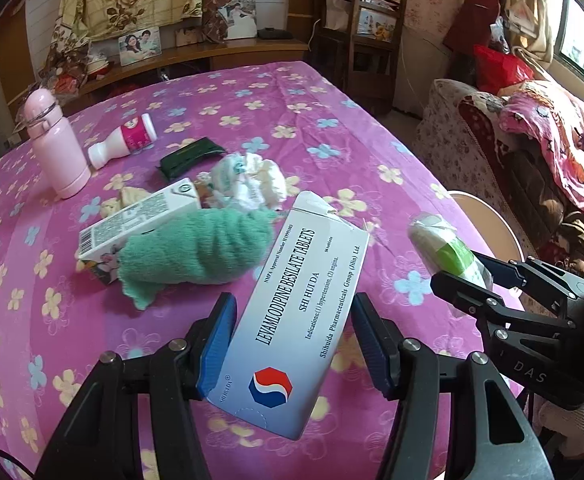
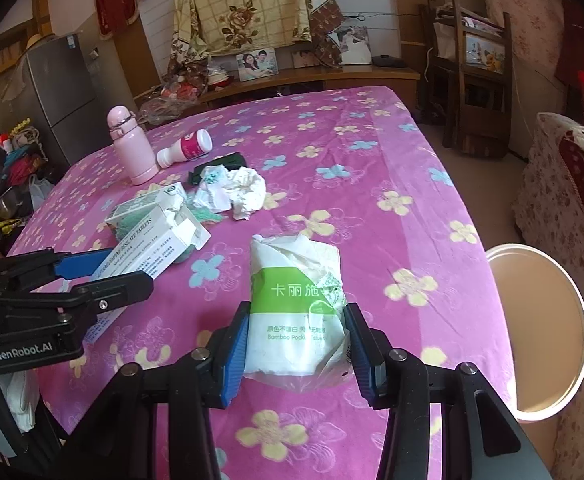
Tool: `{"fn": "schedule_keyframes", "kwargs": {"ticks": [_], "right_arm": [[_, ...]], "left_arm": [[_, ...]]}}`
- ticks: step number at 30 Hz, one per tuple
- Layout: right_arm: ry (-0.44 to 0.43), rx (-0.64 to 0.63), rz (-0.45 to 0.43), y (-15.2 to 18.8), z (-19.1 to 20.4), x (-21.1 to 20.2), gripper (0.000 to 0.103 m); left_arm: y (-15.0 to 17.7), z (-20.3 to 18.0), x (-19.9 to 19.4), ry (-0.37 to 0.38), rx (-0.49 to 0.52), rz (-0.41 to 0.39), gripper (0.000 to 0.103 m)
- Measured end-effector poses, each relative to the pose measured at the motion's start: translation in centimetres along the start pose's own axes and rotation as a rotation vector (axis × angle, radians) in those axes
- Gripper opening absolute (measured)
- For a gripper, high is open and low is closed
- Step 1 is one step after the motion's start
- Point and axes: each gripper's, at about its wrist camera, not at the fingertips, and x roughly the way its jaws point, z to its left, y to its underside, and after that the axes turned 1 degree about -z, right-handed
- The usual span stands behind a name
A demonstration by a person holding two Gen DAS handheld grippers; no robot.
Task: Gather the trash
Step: 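Carry the box and tissue pack over the white bucket and open both tools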
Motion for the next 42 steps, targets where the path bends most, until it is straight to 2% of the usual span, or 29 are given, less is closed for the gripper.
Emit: {"fn": "schedule_keyframes", "kwargs": {"ticks": [17,42], "right_arm": [[0.045,0.083,-0.002,1.7,-5.3,-1.4,0.048],[0.172,0.239,-0.008,4.2,-16.9,-5.1,0.05]], "left_arm": [[-0.5,-5.6,1.8,0.041,0.059,0.014,0.061],[-2.9,-16.0,5.5,0.131,0.158,0.037,0.061]]}}
